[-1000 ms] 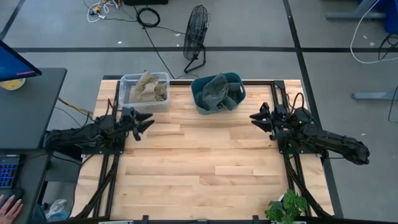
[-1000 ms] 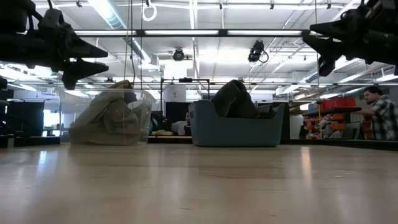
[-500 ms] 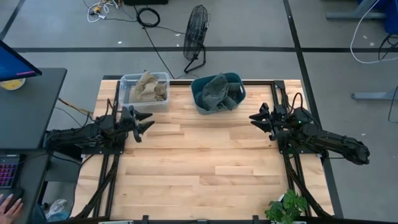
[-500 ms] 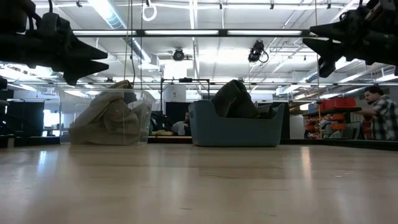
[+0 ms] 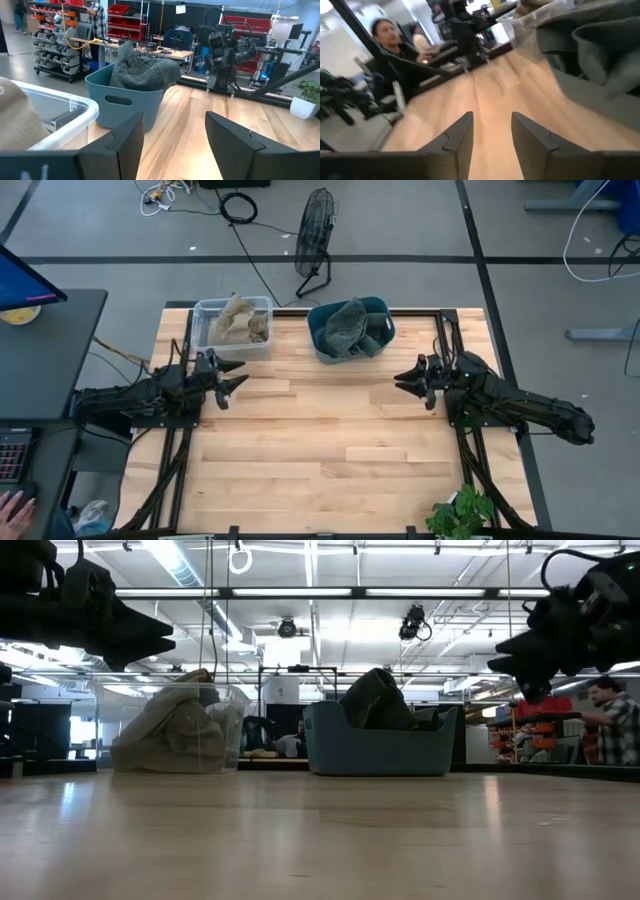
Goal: Pick & Place hat
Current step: Return to Home Position
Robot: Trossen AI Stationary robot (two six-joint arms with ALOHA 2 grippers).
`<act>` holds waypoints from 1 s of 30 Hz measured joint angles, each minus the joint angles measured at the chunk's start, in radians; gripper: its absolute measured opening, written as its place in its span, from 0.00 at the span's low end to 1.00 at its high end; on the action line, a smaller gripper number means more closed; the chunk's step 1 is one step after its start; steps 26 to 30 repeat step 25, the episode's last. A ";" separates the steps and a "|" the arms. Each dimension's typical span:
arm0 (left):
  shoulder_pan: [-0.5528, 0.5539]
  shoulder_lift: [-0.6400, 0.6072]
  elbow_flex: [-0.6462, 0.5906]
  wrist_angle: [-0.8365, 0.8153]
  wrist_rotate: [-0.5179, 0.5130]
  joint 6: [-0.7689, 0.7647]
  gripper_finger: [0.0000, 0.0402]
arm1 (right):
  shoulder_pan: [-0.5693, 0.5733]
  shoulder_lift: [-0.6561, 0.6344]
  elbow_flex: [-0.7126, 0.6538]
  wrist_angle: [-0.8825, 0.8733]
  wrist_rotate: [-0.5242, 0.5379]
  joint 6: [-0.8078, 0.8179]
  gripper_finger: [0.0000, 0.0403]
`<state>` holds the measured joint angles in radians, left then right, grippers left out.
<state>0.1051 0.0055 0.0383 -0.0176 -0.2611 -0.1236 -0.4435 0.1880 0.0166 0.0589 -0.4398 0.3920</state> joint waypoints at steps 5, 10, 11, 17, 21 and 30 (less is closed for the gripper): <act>0.000 0.000 0.000 0.001 0.000 0.004 0.53 | 0.000 0.000 0.000 0.008 0.068 -0.170 0.33; 0.000 0.000 0.001 0.002 0.000 0.004 0.53 | 0.000 0.000 0.000 0.023 0.084 -0.312 0.33; 0.000 0.000 0.001 0.002 0.000 0.004 0.53 | 0.000 0.000 0.000 0.034 0.083 -0.332 0.33; 0.000 0.000 0.001 0.003 -0.001 0.004 0.53 | 0.000 0.000 0.000 0.107 0.083 -0.371 0.33; 0.000 0.000 0.002 0.004 -0.001 0.004 0.53 | 0.000 0.000 0.000 0.111 0.083 -0.371 0.33; 0.000 0.000 0.002 0.005 -0.001 0.004 0.53 | 0.000 0.000 0.000 0.099 0.083 -0.371 0.33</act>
